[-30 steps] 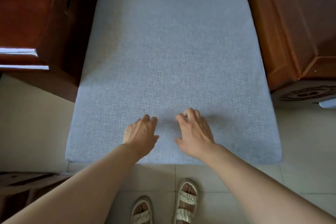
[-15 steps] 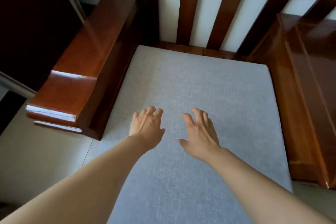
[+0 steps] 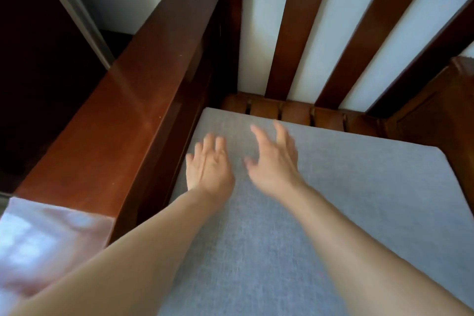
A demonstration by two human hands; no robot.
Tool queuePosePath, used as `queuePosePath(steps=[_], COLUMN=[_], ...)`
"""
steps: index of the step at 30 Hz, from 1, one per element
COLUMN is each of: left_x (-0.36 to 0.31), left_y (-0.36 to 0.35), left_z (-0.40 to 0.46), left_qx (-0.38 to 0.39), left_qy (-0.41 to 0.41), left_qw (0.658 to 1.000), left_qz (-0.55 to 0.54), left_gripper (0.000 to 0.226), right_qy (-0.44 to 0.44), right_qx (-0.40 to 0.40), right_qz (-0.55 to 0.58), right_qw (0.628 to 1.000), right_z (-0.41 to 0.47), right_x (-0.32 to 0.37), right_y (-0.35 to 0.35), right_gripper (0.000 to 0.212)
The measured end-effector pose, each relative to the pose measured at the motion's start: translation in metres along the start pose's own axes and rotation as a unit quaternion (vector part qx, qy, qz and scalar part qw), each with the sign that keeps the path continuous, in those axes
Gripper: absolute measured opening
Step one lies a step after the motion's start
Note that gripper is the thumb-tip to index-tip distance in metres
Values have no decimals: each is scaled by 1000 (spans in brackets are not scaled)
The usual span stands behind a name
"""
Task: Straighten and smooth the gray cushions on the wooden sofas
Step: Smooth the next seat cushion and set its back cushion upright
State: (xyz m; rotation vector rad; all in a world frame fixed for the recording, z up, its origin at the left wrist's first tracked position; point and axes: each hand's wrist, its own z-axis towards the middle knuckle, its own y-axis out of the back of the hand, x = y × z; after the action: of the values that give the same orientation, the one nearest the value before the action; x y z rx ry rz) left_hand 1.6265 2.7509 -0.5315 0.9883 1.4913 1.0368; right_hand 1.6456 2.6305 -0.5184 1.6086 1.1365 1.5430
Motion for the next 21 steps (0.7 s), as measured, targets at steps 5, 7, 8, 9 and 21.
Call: queuePosePath(steps=[5,7,8,9,21], left_x=[13,30,34,37,-180], left_y=[-49,-90,-105,-108,-147], left_z=[39,27,25,28,28], left_qx=[-170,-28,31,45,-34], left_qy=[-11,29,51,60,-82], left_qw=[979,999,998,997,996], left_qz=[-116,-34,13,18,-25], left_gripper=[61,56,57,59,59], right_qy=[78,96,97,91,-27], right_qx=[-331,-142,-26,41,-178], right_qz=[115,-20,-92,-118,-53], right_qw=[933,985,991,988,982], right_z=[56,33,25,26,0], right_x=[-16,-55,-75,-89,-277], right_y=[-8,-63,-81,-89,48], right_gripper=[41,55,62,66,55])
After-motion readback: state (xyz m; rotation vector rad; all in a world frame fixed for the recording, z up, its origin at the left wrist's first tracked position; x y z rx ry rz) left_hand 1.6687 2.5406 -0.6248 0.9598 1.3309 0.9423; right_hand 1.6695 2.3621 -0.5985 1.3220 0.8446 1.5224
